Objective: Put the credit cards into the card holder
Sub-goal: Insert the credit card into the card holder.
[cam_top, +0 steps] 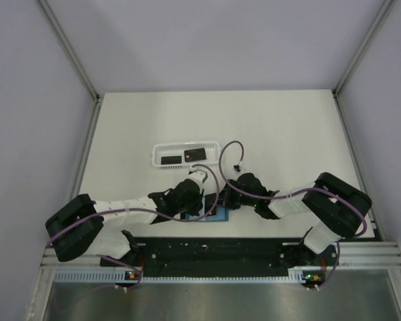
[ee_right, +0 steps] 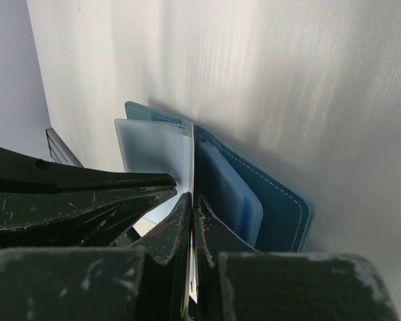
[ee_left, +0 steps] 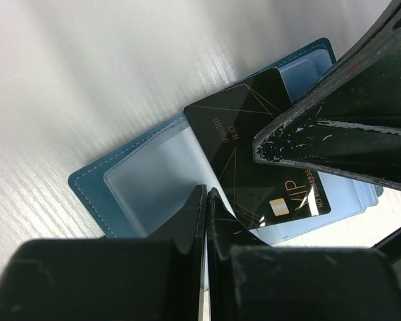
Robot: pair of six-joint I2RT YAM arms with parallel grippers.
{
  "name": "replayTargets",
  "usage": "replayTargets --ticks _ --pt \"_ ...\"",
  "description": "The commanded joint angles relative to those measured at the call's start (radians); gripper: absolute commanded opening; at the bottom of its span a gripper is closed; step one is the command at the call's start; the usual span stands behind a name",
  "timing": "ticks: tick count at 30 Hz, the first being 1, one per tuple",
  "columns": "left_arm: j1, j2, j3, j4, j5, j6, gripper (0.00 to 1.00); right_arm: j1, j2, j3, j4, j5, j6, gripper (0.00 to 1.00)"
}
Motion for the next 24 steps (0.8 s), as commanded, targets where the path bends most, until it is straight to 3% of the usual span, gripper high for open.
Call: replayTargets --ticks 1,13,24 --pt "0.002 -0.012 0.000 0.015 -0.051 -0.026 0.00 0.015 0.009 0.026 0.008 0.011 -0.006 0.00" --pt "0.002 -0.139 -0.106 -0.005 -0.109 -0.116 0.00 0.015 -0.048 0.008 -0.091 0.034 -0.029 0.00" --pt "0.002 -0.157 -0.147 -0.043 -0.103 -0.162 0.00 0.014 -0.066 0.002 -0.121 0.008 -0.018 0.00"
